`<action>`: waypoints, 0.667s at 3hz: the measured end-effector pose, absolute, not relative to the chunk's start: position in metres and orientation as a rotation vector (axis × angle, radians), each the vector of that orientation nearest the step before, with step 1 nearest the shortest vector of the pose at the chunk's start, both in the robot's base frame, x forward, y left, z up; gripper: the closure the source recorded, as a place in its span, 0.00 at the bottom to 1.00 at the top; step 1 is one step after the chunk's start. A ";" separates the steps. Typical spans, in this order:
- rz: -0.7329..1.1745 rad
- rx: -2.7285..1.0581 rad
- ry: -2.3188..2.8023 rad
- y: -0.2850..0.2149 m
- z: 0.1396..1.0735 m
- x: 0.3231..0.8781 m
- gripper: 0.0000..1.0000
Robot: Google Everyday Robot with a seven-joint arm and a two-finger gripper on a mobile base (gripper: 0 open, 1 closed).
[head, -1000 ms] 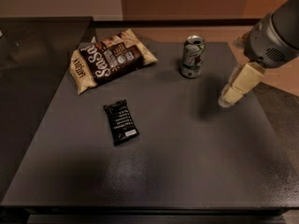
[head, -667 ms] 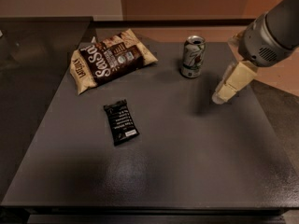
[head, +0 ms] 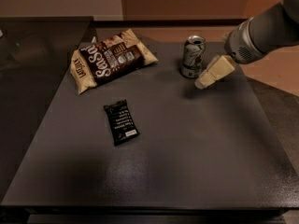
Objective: Move 7up can near rxbar chocolate
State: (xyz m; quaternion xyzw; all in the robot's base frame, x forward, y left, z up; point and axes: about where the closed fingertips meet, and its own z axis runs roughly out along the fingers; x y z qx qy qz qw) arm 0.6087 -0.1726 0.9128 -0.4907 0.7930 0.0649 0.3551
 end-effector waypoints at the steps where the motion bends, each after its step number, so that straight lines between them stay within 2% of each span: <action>1: 0.197 -1.182 2.037 -0.169 0.905 0.636 0.00; 2: 0.259 -1.124 2.032 -0.163 0.900 0.656 0.00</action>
Offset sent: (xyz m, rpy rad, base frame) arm 0.0707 0.0130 -0.0147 0.2065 -0.0032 -0.0899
